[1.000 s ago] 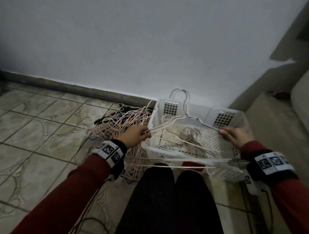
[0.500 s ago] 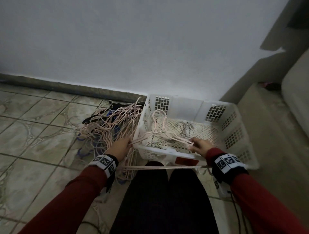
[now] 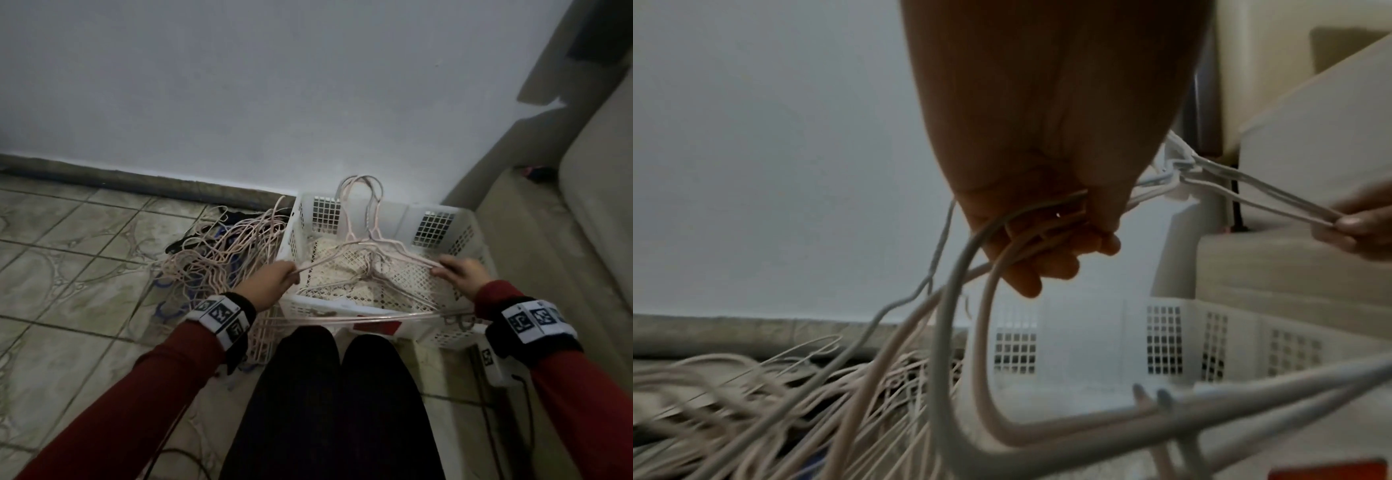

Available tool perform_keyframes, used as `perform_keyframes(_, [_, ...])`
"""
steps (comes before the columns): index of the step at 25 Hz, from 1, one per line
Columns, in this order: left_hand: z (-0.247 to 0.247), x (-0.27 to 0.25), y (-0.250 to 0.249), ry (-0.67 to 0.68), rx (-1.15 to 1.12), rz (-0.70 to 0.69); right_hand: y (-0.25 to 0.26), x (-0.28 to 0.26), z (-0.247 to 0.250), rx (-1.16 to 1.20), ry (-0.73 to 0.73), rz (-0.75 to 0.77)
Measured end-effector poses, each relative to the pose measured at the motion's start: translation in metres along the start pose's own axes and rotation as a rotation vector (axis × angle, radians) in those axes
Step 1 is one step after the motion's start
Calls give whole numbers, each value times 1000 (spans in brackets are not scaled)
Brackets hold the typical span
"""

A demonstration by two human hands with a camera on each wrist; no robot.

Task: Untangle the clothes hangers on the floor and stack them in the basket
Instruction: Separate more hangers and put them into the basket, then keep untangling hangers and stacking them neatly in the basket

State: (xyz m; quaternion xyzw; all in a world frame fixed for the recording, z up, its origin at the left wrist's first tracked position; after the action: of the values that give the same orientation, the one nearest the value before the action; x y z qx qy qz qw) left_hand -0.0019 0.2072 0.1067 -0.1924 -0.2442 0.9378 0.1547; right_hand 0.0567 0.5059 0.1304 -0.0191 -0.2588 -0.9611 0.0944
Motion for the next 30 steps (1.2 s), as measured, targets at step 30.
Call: perform_keyframes(30, [-89, 225, -62, 446, 528, 165, -183, 85, -86, 25, 624, -580])
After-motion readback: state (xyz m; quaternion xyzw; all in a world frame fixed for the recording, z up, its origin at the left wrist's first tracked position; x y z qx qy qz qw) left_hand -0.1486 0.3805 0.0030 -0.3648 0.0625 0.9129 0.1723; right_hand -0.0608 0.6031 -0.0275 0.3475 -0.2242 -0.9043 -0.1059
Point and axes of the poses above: each hand's wrist, its own x-axis towards the middle knuckle, its own z-axis out of the back of the hand, y = z × x, the point moved 8 cm from there along x, towards the middle knuckle, and after that the axes turned 12 degrees about z, right-handed, at the moved point
